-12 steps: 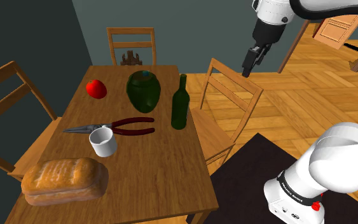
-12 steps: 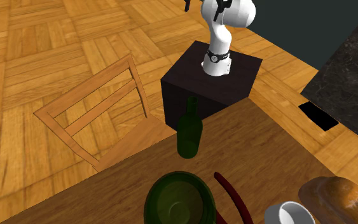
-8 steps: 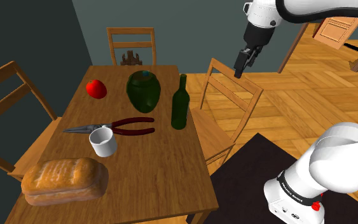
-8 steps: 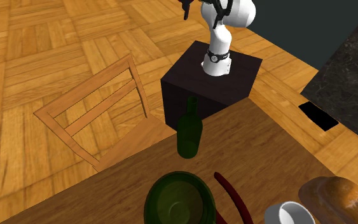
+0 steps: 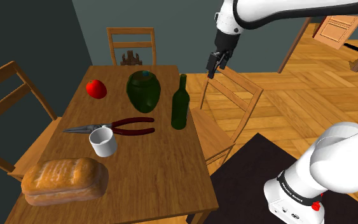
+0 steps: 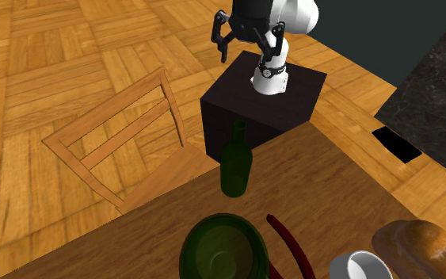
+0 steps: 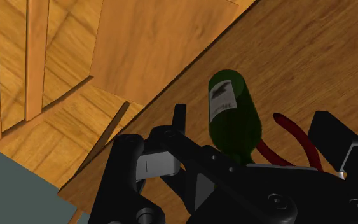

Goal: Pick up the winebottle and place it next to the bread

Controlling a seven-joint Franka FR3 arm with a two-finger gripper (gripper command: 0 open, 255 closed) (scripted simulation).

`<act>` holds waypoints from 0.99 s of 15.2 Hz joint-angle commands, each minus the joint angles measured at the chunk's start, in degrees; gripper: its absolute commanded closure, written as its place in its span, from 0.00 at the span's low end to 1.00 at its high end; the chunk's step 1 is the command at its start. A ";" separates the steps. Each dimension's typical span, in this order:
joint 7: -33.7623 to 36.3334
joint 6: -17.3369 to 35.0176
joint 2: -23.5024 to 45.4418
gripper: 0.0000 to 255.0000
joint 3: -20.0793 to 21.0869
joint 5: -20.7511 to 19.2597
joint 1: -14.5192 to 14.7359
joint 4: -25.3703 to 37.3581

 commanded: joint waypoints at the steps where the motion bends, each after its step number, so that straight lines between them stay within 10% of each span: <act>1: -0.21 1.91 4.53 0.00 0.03 1.06 0.37 2.80; 15: -2.03 11.08 23.44 0.00 0.45 5.60 1.73 13.09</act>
